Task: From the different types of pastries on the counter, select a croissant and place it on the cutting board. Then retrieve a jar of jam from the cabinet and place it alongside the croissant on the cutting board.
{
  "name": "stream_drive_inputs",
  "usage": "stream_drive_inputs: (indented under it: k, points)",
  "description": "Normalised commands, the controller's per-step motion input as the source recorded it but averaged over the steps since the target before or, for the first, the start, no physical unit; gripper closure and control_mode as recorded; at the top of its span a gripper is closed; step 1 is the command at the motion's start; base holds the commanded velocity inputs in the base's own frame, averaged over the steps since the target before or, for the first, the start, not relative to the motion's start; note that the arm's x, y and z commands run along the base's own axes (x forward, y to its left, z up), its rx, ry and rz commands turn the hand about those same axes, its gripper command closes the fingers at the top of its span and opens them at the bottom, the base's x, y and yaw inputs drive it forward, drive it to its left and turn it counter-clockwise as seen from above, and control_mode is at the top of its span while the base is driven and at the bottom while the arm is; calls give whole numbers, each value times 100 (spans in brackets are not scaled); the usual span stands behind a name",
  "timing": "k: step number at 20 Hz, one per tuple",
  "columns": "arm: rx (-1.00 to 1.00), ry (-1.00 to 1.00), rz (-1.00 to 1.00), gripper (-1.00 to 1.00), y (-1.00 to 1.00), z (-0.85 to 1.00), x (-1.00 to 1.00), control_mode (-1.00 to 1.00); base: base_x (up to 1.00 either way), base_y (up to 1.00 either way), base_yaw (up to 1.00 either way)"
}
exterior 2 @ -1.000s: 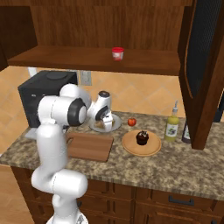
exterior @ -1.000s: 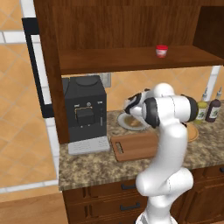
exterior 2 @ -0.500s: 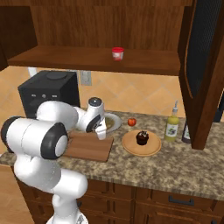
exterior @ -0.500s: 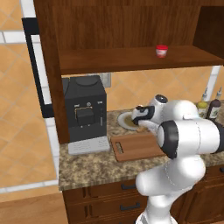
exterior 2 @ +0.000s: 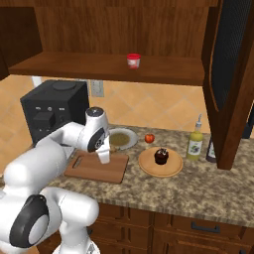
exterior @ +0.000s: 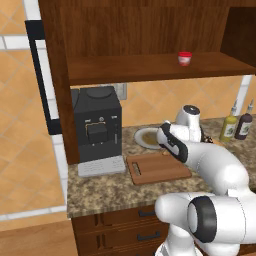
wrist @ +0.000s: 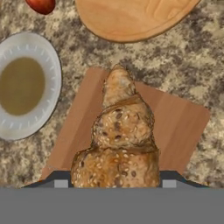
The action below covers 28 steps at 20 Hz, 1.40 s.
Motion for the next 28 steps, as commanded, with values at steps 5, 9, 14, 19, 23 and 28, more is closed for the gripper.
stream_drive_inputs:
  k: [5, 9, 14, 19, 23, 28]
  points:
    - [0, 14, 9, 100, 25, -29, -12, -100, 0, 0, 0]
    - [0, 12, 40, 100, 48, -19, 0, -100, 0, 0, 0]
    - [0, 14, 45, 100, 50, -32, 0, -100, 0, 0, 0]
    - [-1, 13, 30, 100, 35, -27, 13, -100, 0, 0, 0]
    - [-1, 10, 17, 100, 0, -34, 34, -100, 0, 0, 0]
    - [0, 1, 15, 100, 4, -43, 10, -100, 0, 0, 0]
